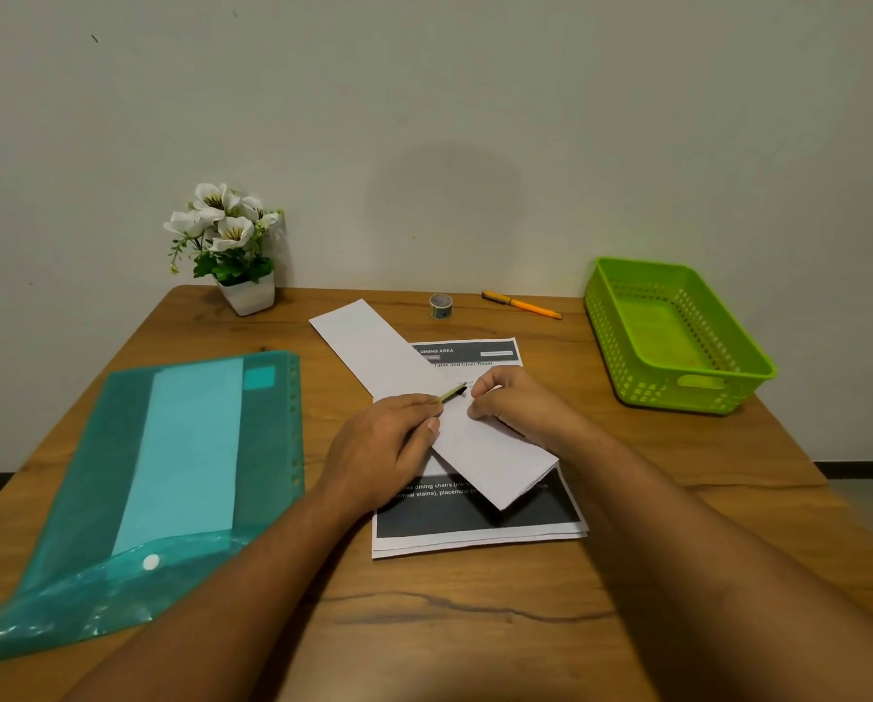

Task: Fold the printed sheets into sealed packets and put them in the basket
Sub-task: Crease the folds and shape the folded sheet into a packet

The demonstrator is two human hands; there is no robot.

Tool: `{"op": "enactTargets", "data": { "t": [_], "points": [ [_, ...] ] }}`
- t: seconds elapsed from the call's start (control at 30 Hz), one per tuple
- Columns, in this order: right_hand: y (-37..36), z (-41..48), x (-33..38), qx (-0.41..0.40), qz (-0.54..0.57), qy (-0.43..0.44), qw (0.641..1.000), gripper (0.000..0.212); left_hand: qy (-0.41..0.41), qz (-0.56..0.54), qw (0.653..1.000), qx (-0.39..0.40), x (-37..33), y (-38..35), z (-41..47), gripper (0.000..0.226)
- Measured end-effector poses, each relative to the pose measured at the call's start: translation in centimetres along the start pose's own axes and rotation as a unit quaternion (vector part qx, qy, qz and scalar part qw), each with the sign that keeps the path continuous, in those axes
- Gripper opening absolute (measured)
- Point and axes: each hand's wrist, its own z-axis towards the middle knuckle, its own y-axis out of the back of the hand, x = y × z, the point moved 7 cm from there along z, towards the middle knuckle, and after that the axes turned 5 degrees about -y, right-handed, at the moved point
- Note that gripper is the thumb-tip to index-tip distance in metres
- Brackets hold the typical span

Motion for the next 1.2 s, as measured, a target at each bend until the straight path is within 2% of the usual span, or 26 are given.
{"op": "enactTargets", "data": {
  "t": [0.17, 0.33, 0.43, 0.67, 0.8, 0.9, 1.07, 1.2],
  "points": [
    [-0.6, 0.7, -0.7, 0.01, 0.02, -0.024, 0.999, 0.022, 0.007, 0.015, 1.0, 0.012, 0.1, -0.3, 0.0, 0.031],
    [1.0, 0.0, -2.0, 0.069, -0.08, -0.051, 0.993, 0.033, 0.019, 0.019, 0.999, 0.025, 0.5, -0.6, 0.3, 0.034],
    [1.6, -0.2, -3.1, 0.098, -0.067, -0.071, 0.99, 0.037, 0.02, 0.016, 0.999, 0.03, 0.6, -0.7, 0.3, 0.041],
    [0.6, 1.2, -1.3, 0.007, -0.002, -0.034, 0.999, 0.036, 0.002, 0.01, 0.999, 0.032, 0.0, -0.5, 0.0, 0.047],
    [-0.7, 1.9, -0.4, -0.01, 0.016, -0.014, 1.0, 0.041, 0.001, 0.005, 0.999, 0.031, -0.1, -0.4, 0.0, 0.047],
    [-0.8, 1.7, -0.7, 0.01, 0.004, -0.017, 1.0, 0.041, -0.002, 0.01, 1.0, 0.028, 0.1, -0.6, -0.1, 0.039],
    [0.2, 0.0, -2.4, 0.099, 0.001, -0.059, 0.993, 0.041, -0.006, 0.024, 0.999, 0.027, 0.6, -0.9, 0.1, 0.035],
    [0.5, -0.3, -2.2, 0.096, 0.004, -0.054, 0.994, 0.039, -0.013, 0.024, 0.999, 0.025, 0.5, -0.8, 0.0, 0.036]
  ]
}}
